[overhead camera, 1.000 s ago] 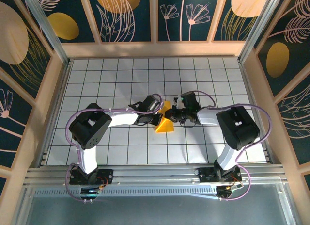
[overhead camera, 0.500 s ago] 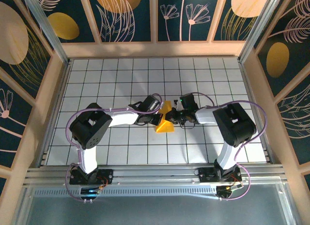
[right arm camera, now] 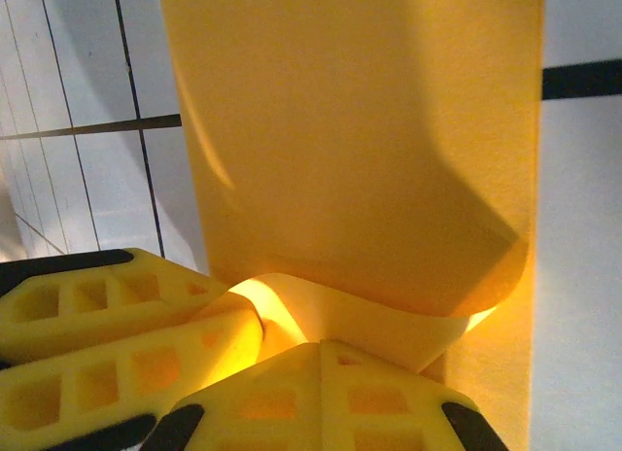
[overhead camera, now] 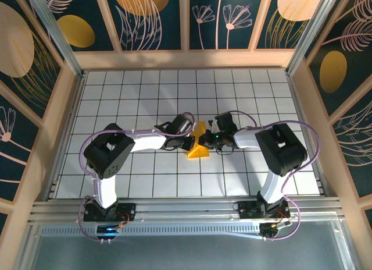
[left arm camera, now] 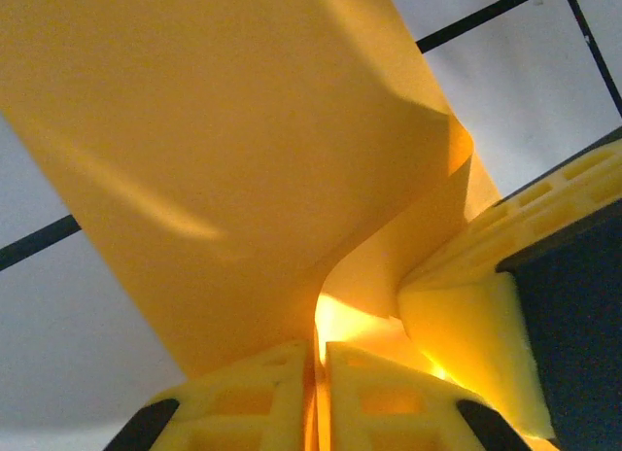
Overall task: Fold a paper plane with a square sheet of paper (fold left side to right side)
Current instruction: Fold the triangle a second time at the center of the table.
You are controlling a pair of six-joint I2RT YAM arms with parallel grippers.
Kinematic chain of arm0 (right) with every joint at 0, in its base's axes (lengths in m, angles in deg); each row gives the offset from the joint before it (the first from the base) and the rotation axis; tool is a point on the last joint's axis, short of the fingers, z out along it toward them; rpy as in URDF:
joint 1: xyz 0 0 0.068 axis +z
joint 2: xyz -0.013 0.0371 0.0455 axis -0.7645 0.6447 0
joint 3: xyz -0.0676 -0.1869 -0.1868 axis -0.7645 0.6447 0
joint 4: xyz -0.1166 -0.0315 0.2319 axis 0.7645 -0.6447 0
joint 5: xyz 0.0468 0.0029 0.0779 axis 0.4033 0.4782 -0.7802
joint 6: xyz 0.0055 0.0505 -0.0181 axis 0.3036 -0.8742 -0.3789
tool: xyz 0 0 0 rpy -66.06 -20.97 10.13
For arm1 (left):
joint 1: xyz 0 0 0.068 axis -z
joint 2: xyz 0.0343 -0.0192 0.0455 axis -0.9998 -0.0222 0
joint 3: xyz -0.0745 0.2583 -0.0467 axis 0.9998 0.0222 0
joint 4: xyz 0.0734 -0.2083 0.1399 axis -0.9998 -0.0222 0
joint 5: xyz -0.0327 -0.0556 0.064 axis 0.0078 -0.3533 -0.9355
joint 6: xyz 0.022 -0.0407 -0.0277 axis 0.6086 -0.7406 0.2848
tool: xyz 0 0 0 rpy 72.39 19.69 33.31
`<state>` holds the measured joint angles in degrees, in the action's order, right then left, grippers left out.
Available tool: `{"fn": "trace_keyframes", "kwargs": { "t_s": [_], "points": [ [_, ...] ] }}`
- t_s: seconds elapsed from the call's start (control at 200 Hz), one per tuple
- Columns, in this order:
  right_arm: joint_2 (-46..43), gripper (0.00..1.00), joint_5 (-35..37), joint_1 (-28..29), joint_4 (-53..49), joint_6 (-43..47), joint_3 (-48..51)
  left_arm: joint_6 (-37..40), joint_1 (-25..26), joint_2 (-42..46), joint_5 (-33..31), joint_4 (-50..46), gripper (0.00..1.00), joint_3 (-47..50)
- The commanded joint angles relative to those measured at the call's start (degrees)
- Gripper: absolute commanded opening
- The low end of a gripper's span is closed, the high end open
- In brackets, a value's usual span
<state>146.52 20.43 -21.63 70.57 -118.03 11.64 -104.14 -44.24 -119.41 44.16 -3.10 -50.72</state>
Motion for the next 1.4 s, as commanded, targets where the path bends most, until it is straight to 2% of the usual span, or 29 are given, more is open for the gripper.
{"fn": "trace_keyframes", "kwargs": {
  "t_s": [0.0,0.16,0.31,0.485,0.601,0.721,1.011,1.391],
  "points": [
    [1.6,0.0,3.21,0.34,-2.98,1.35,0.94,0.38,-0.37,2.25,-4.38,-3.78,0.18,0.42],
    [1.53,0.0,2.76,0.34,-1.69,0.84,1.59,-0.41,-0.82,6.87,-5.68,-6.29,0.27,-0.35],
    [1.03,0.0,2.68,0.56,-1.37,0.66,1.59,-2.59,-0.98,10.7,-3.44,-8.29,0.27,0.11],
    [1.24,0.0,2.63,0.69,-1.1,0.65,1.51,-8.02,-0.98,16.25,6.11,-5.94,0.17,4.26],
    [1.47,0.0,2.56,0.9,-0.79,0.58,1.41,-14.02,-0.9,16.36,15.25,0.19,0.11,8.72],
    [1.68,0.0,2.5,0.95,-0.77,0.57,1.43,-18.62,-0.85,15.11,20.16,4.94,0.09,11.06],
    [1.96,0.0,2.5,1.13,-1.15,0.74,1.06,-18.95,-0.81,11.41,21.67,6.22,0.08,10.79],
    [2.27,0.0,2.5,1.3,-1.62,1.08,1.06,-18.25,-0.81,7.05,18.9,5.93,0.06,9.92]
  ]
}}
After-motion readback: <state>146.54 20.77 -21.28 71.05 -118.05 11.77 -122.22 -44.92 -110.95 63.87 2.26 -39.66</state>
